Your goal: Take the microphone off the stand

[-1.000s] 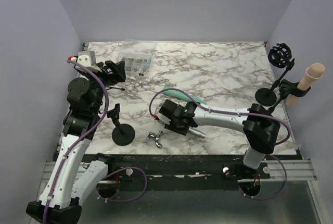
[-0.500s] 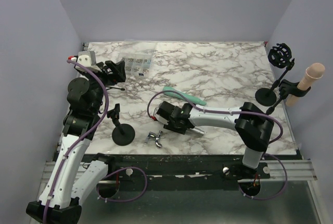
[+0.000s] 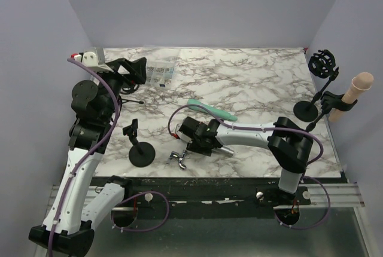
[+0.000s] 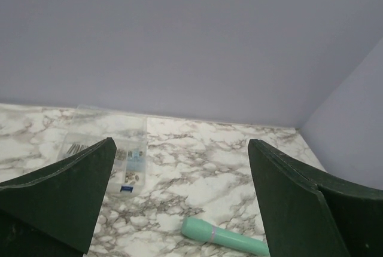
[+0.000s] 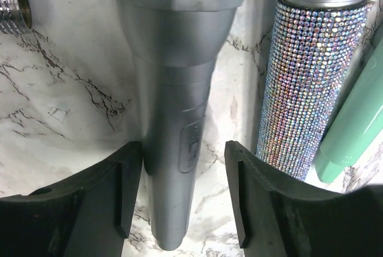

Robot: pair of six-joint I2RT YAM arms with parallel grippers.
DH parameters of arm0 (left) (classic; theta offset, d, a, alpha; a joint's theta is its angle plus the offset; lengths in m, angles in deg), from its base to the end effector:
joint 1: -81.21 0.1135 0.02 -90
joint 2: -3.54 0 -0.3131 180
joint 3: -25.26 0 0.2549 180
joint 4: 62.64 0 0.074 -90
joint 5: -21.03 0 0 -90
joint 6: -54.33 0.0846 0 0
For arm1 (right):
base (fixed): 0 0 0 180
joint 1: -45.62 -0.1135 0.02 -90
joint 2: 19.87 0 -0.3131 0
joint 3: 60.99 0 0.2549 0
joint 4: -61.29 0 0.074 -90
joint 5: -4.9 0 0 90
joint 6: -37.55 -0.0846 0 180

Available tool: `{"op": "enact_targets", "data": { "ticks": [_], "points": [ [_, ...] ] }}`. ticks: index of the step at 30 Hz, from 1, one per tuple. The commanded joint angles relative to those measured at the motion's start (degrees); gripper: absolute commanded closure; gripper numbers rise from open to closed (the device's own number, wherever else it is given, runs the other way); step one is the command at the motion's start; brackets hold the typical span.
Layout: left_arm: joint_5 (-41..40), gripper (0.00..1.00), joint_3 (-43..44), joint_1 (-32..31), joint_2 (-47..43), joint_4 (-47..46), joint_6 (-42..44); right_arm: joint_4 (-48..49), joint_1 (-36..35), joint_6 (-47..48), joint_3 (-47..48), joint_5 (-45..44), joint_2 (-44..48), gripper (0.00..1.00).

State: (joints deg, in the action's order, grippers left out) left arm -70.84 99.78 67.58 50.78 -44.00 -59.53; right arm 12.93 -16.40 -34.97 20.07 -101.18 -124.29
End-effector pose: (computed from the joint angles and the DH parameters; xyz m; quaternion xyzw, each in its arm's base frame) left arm 0.1860 -0.0423 0.4840 -0.0704 0.6480 -0.2336 0.7215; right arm 0.1993 0.3252 0.1682 -0.6080 0.7658 -0.0682 0.1979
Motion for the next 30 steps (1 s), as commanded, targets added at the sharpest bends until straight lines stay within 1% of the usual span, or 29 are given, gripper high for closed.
{"op": "enact_targets", "data": {
  "ticks": [1, 4, 6, 9, 11, 15, 18, 21, 27, 30],
  "points": [
    [5.4, 0.04, 5.1, -0.2, 2.1, -2.4, 4.3, -0.2, -0.8, -1.1, 2.1, -3.4, 1.4, 0.33],
    [8.3, 0.04, 4.6, -0.2, 2.7, -1.8, 8.5, -1.0, -0.8, -2.5, 3.1, -4.2, 4.0, 0.28],
    [8.7, 0.04, 2.7, -0.2, 2.2, -2.4, 10.0, -0.9, -0.8, -3.4, 3.8, -4.7, 6.4, 0.24],
    [9.7, 0.04, -0.1, -0.2, 1.0, -3.6, 10.8, 0.2, -0.8, -4.7, 4.6, -5.7, 10.9, 0.22],
    [10.4, 0.04, -0.6, -0.4, 0.0, -4.4, 11.3, 2.6, -0.7, -5.1, 4.3, -7.4, 13.8, 0.18],
    [11.6, 0.03, -1.7, -0.7, -0.8, -5.7, 11.0, 10.5, 0.4, -6.6, 2.1, -13.4, 19.4, 0.05],
    [12.6, 0.03, -2.0, -1.0, -0.3, -6.5, 10.6, 14.5, 5.0, -10.4, 1.6, -16.9, 22.6, 0.03],
    [13.7, 0.03, -2.2, -1.1, 0.1, -6.9, 9.9, 16.9, 11.6, -15.5, 1.4, -22.2, 24.6, 0.01],
    [15.6, 0.03, -2.5, -1.2, 0.3, -7.7, 8.2, 17.2, 23.4, -27.2, -0.5, -32.6, 25.7, 0.00],
    [16.1, 0.03, -2.5, -1.2, 0.2, -7.9, 7.5, 17.3, 29.7, -34.0, -3.0, -38.5, 24.7, 0.02]
  ]
}}
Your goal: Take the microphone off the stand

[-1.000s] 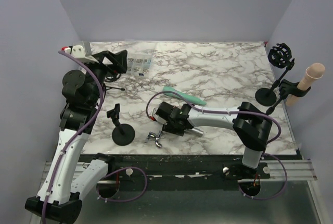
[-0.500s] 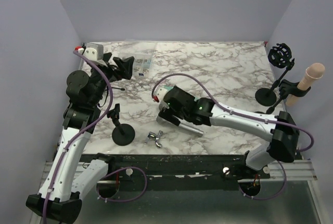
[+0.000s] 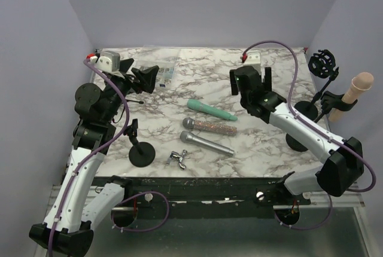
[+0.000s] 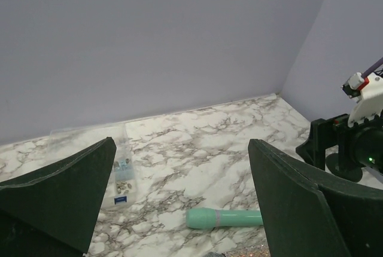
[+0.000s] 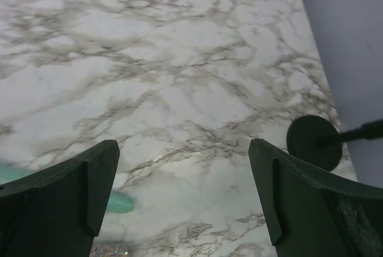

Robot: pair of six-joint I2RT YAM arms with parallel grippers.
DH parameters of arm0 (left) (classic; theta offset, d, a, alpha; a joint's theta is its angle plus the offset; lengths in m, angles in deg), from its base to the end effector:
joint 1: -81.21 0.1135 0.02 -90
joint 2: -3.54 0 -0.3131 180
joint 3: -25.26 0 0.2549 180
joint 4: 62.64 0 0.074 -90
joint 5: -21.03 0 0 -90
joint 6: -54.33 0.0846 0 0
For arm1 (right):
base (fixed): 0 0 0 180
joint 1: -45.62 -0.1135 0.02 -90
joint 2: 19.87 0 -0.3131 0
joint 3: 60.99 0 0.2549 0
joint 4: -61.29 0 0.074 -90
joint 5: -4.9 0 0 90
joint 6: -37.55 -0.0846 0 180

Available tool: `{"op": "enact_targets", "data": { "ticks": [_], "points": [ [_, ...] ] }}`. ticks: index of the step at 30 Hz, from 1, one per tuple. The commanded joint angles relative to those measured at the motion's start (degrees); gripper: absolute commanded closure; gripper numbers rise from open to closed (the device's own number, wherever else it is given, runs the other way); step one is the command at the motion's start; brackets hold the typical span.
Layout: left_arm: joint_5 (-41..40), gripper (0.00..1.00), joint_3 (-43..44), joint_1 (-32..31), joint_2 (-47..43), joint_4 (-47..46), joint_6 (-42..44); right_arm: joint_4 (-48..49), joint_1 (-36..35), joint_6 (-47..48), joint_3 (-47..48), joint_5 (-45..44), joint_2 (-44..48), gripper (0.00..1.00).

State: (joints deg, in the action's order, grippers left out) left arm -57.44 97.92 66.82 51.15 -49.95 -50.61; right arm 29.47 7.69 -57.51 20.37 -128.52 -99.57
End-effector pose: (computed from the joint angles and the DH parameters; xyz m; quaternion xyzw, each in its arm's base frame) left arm 0.1828 -0.0644 0.4863 0.0753 0.6241 -0.2572 0.7340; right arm 0.3007 0.1606 0.3609 -0.0509 0.8245 -0.1285 0.5487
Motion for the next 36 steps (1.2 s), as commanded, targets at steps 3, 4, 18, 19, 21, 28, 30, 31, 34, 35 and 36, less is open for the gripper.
{"op": "enact_targets", "data": {
  "ticks": [3, 4, 18, 19, 21, 28, 30, 31, 34, 35, 36],
  "points": [
    [3.0, 0.03, -0.8, -0.5, -0.2, -2.1, -1.6, 1.3, 10.7, -17.6, -5.5, -16.6, -2.4, 0.06],
    [2.9, 0.03, -0.9, -0.5, -0.2, -2.2, -1.7, 1.8, 12.2, -19.5, -6.2, -16.8, -3.1, 0.06],
    [3.0, 0.03, -1.4, -0.5, -0.1, -2.8, -1.9, 22.8, 28.2, -19.5, -11.5, -29.7, -13.3, 0.09],
    [3.0, 0.03, -1.4, -0.5, -0.2, -2.8, -1.9, 26.3, 28.9, -17.2, -12.1, -30.6, -13.7, 0.09],
    [3.0, 0.03, -1.4, -0.5, -0.1, -2.9, -2.0, 32.6, 30.3, -13.1, -13.4, -30.8, -14.4, 0.08],
    [3.4, 0.04, -0.7, -0.5, 1.5, -2.0, -2.7, 41.4, 36.1, -8.6, -15.6, -29.1, -16.1, 0.04],
    [4.1, 0.04, -0.3, -0.5, 1.6, -1.6, -3.3, 42.4, 37.4, -8.3, -15.7, -28.2, -16.7, 0.03],
    [4.5, 0.04, -0.3, -0.5, 1.7, -1.8, -3.6, 43.2, 37.6, -7.7, -15.8, -27.9, -17.1, 0.02],
    [5.1, 0.04, -0.2, -0.5, 2.2, -1.6, -4.4, 48.3, 39.2, -4.2, -16.6, -27.7, -18.1, 0.02],
    [5.3, 0.04, 0.0, -0.5, 2.3, -1.5, -4.6, 49.6, 39.2, -3.3, -16.7, -28.1, -18.6, 0.02],
    [5.5, 0.04, 0.1, -0.5, 2.4, -1.4, -4.6, 49.9, 39.3, -3.2, -16.5, -28.6, -18.9, 0.02]
  ]
}}
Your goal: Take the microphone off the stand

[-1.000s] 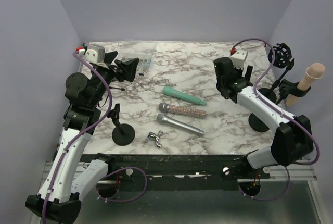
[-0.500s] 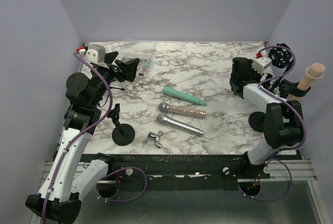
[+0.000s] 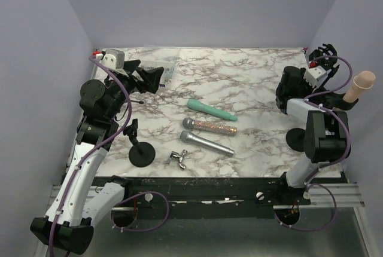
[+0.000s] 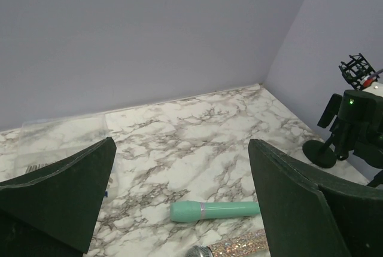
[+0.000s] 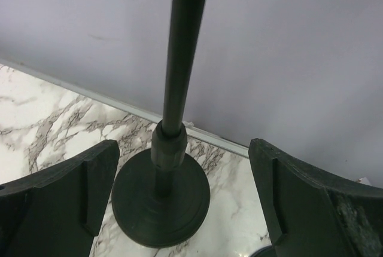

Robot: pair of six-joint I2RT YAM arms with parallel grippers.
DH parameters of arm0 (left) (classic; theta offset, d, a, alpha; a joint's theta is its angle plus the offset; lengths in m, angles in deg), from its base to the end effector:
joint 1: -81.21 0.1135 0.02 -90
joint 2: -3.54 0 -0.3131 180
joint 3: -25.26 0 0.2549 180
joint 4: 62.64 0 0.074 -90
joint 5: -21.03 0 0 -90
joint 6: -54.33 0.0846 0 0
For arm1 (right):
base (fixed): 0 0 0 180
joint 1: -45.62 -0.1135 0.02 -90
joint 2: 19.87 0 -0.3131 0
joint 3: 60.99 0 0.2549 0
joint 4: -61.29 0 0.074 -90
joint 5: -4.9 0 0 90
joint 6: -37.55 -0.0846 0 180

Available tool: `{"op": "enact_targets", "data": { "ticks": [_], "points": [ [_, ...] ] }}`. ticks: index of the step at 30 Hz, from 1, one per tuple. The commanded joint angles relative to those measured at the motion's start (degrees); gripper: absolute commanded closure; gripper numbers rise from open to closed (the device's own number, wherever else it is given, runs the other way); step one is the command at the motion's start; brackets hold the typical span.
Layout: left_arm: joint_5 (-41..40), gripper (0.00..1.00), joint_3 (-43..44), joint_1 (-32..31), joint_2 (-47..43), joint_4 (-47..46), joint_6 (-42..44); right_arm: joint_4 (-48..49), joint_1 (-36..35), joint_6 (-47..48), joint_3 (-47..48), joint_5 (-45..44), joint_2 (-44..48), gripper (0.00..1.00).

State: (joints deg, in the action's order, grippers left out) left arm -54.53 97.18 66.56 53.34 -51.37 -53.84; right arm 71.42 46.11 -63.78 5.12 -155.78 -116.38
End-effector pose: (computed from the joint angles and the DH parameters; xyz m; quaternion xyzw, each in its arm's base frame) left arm 0.1951 -0.0728 0.4780 0.0774 0.6347 -0.2928 0.7109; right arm 0.3703 -0.0830 0.2603 0.3978 0.6317 -0.4284 0.5091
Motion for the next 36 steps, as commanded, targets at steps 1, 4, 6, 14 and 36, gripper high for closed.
{"op": "enact_targets", "data": {
  "ticks": [1, 4, 6, 14, 36],
  "points": [
    [2.7, 0.04, 0.9, -0.3, 0.2, 0.0, -1.4, 7.8, 0.9, 3.0, -1.0, -1.1, -2.4, 0.02],
    [2.5, 0.04, 0.8, -0.3, 0.4, -0.2, -1.3, 5.2, 1.0, 0.3, -1.3, -1.4, -2.2, 0.02],
    [2.1, 0.04, 0.5, -0.3, 0.8, -0.2, -1.3, 8.3, 1.1, 2.6, -2.4, -1.3, -2.4, 0.03],
    [1.5, 0.04, -0.5, -0.3, 1.1, -1.0, -1.0, 24.6, 1.1, 13.7, -5.1, 5.8, -4.2, 0.19],
    [1.9, 0.04, -0.4, -0.2, 2.3, -1.2, -1.1, 20.2, 1.0, 11.6, -1.3, 23.6, -8.5, 0.08]
  ]
}}
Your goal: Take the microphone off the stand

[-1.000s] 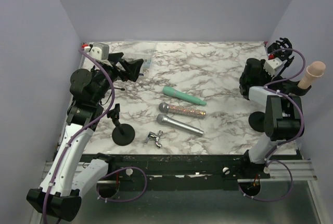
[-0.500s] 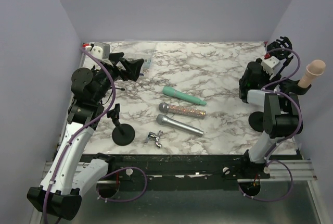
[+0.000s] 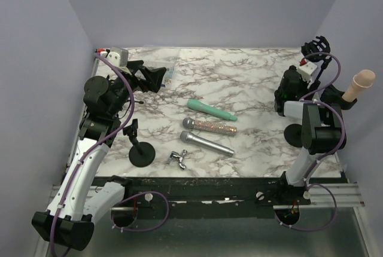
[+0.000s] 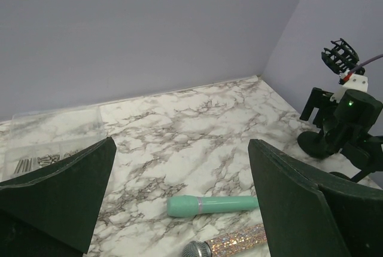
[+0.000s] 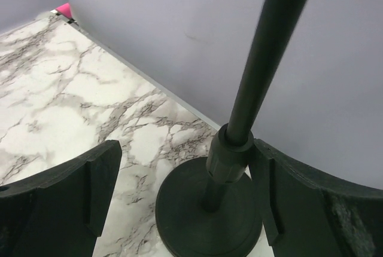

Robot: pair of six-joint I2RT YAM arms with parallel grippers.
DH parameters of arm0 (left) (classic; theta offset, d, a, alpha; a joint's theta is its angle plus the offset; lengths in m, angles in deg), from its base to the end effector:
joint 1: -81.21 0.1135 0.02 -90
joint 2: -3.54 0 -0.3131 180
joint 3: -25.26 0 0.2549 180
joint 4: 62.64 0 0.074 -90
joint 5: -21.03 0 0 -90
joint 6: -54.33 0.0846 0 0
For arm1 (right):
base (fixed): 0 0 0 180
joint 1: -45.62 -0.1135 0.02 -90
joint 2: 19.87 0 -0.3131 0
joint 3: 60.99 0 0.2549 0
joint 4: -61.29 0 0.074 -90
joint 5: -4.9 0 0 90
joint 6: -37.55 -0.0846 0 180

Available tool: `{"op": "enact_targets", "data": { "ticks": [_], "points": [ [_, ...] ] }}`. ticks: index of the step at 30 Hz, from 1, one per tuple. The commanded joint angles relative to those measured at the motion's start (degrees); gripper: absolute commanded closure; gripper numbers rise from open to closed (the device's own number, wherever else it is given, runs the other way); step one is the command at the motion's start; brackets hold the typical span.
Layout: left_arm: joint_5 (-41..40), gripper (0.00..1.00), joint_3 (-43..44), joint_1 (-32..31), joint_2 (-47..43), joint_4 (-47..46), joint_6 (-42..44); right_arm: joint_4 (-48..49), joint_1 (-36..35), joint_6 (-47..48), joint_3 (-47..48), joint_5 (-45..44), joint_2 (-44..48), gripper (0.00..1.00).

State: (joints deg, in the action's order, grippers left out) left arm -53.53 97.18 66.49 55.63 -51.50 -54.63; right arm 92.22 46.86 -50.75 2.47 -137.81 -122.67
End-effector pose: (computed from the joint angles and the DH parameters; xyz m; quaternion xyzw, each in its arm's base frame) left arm 0.2082 -0.0780 0.4705 0.0780 0.6489 -0.3016 0.6942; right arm 0.4089 -0.0762 0.2389 0.2873 0.6795 -0.3510 0.5766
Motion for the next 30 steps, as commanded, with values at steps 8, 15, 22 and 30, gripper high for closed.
{"op": "enact_targets", "data": {
  "ticks": [8, 15, 22, 30],
  "points": [
    [1.0, 0.04, -0.4, -0.2, 0.1, -1.0, -0.3, -2.9, 0.3, -1.6, 1.7, 12.2, -1.8, 0.08],
    [1.0, 0.04, -0.6, -0.2, -0.2, -1.3, -0.1, -4.3, 0.3, -3.9, 1.3, 11.0, -2.3, 0.06],
    [0.9, 0.04, -0.7, -0.1, -0.7, -1.3, 0.3, -17.3, 0.2, 1.1, 11.1, 14.6, -6.6, 0.06],
    [1.8, 0.04, -0.6, -0.1, -0.3, -1.5, -0.4, -35.7, 0.2, 3.2, 26.6, 21.6, -13.9, 0.06]
  ]
}}
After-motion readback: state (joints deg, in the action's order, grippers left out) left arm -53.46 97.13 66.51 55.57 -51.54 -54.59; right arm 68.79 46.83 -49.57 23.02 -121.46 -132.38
